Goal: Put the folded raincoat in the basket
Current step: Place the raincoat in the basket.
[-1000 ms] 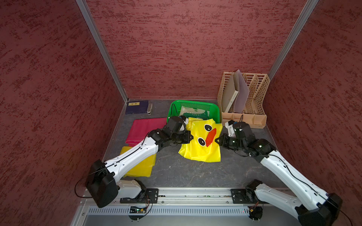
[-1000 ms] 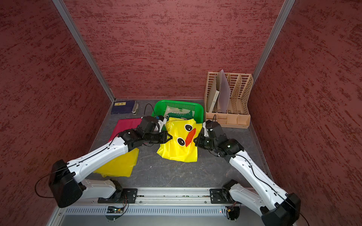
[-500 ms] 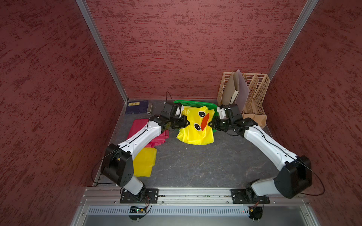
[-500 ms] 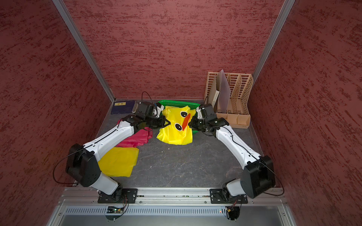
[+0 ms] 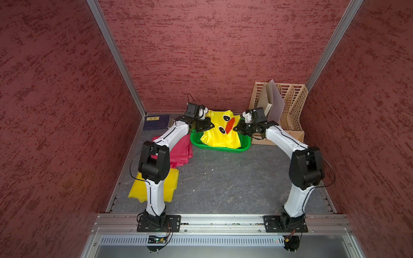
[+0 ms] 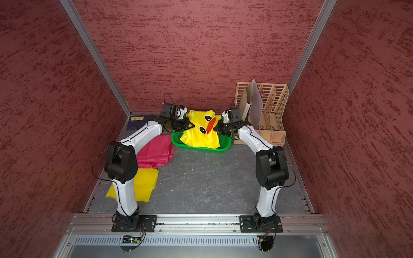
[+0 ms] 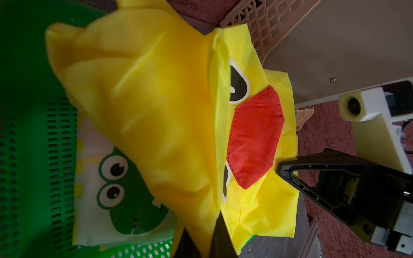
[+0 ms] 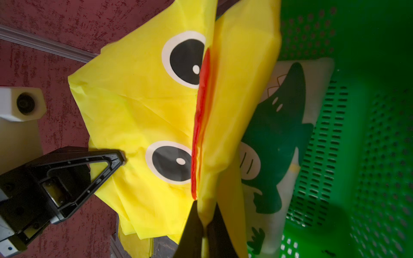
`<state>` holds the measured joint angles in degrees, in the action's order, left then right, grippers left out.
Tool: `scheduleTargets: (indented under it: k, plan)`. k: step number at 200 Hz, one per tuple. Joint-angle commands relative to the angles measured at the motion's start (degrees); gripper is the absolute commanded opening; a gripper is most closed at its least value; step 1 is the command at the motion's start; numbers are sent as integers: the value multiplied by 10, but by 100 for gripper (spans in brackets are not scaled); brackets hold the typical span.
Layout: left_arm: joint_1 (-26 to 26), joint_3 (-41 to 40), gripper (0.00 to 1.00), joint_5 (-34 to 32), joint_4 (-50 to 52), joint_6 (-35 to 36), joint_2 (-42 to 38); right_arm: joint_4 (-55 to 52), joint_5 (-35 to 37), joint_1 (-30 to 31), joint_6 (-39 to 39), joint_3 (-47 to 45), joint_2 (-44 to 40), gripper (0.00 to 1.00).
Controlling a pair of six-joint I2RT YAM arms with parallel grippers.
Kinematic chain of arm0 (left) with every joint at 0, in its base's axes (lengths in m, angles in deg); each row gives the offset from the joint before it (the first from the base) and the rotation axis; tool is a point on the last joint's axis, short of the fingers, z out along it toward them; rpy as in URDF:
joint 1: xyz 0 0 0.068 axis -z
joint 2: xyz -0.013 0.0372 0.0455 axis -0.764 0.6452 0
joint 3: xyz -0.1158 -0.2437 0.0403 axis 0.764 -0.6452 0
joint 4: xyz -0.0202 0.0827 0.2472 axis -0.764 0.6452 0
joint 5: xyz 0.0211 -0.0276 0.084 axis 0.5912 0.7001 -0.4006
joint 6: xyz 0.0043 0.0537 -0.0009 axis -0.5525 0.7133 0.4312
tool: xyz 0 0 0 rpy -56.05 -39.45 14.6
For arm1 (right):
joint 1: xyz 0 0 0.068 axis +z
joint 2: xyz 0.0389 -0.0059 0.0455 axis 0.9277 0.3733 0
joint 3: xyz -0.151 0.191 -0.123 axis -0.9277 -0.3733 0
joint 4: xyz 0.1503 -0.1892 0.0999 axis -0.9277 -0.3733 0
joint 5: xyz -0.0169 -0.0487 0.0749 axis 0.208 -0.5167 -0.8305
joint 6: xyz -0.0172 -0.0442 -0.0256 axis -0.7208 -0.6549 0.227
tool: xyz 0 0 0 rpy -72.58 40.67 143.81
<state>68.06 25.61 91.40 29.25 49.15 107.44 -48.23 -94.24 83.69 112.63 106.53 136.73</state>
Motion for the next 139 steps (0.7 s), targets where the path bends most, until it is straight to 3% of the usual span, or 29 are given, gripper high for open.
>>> scheduleTargets:
  k: [1,98,139]
  plan:
    - [-14,51,0,4,4,30,36,13,-31,-6,-8,24,26,0]
    - [-13,30,17,-35,12,45,63,33,-23,-15,-9,-25,37,0]
    - [-3,17,58,-77,39,54,59,38,-20,-15,-18,-44,28,0]
